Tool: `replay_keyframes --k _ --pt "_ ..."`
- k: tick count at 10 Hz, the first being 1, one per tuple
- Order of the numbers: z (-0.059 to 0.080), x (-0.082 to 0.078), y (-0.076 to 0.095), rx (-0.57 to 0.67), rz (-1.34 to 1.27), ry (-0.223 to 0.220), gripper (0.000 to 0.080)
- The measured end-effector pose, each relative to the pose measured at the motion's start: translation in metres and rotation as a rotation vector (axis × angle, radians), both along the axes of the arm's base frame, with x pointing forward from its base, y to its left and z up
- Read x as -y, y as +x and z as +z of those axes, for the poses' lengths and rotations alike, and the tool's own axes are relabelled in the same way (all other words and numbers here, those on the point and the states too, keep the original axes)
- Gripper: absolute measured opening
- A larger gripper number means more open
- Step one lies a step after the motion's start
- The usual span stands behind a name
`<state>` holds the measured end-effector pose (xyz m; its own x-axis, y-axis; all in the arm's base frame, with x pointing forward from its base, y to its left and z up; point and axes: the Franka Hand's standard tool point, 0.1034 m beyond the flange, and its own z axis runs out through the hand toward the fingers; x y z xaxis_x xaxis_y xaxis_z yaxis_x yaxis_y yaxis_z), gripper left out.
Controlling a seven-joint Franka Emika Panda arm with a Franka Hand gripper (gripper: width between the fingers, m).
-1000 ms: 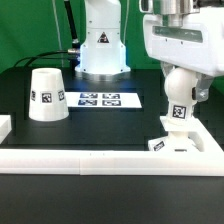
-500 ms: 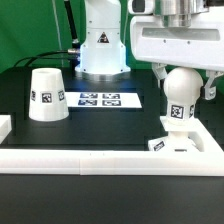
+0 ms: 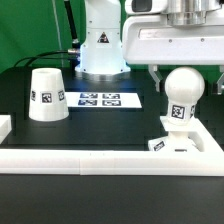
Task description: Assemble lamp
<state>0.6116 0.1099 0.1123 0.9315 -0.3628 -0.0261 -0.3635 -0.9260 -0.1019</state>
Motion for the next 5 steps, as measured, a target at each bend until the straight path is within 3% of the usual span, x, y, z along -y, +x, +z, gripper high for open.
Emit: replay_keyframes --k 5 --pt "-0.0015 0.0046 0.0011 0.043 0.408 -0.006 0.0699"
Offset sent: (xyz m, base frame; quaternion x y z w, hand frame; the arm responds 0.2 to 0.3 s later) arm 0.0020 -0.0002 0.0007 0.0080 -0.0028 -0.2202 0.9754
